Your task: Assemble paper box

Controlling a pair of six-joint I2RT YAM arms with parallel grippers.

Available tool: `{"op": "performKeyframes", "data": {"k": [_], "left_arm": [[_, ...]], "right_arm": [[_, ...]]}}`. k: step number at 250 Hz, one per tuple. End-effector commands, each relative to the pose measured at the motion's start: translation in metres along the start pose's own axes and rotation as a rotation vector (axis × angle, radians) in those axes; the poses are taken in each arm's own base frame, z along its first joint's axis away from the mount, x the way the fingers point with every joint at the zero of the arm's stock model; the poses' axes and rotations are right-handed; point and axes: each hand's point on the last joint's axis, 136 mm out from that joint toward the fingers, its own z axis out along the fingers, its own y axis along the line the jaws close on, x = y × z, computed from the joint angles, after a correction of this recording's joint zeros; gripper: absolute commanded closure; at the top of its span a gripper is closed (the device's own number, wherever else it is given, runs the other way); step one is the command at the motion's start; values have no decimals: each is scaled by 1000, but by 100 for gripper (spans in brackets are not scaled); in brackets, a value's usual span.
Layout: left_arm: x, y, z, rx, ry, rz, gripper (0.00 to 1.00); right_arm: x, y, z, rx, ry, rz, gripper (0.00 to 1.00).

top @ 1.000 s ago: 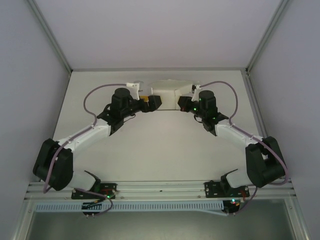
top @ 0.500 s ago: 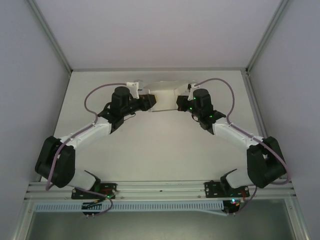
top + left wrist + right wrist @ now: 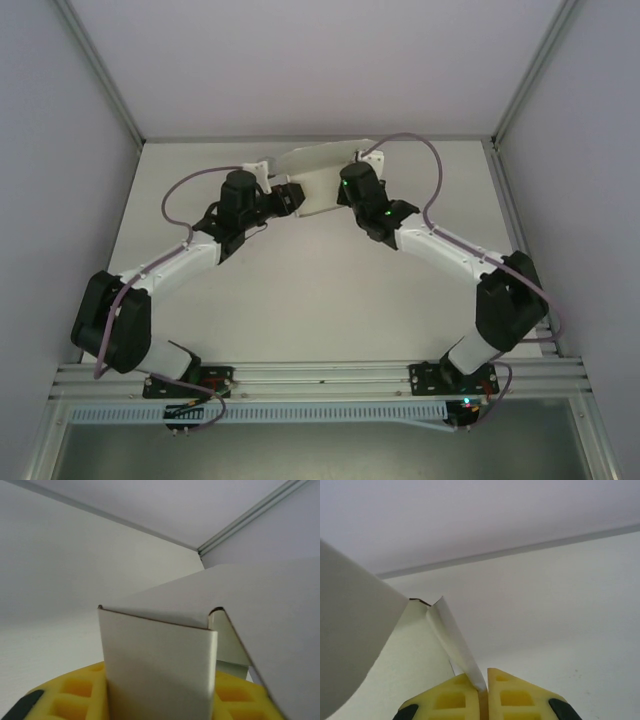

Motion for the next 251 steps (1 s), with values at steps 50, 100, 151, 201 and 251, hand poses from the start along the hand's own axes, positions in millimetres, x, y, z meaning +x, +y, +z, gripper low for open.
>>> {"op": "performKeyframes", "data": {"k": [50,100,151,201,251], "left_arm": [[-11,-102,-14,319,-3,191,98],[-6,-99,-12,315,8,182,98],[-6,-101,-15,323,3,187,98],[-3,-87,-10,263,2,180,99],[-5,-81,-9,222,-5,196,99]], "right_arm": [[91,-26,21,164,197,-474,98],[78,29,2,-293,73,-272,88],[72,28,-7,-332,72,-296,82],[75,16,-11,-308,145,-263,83],[80,4,-16,-309,242,-213,63]]}}
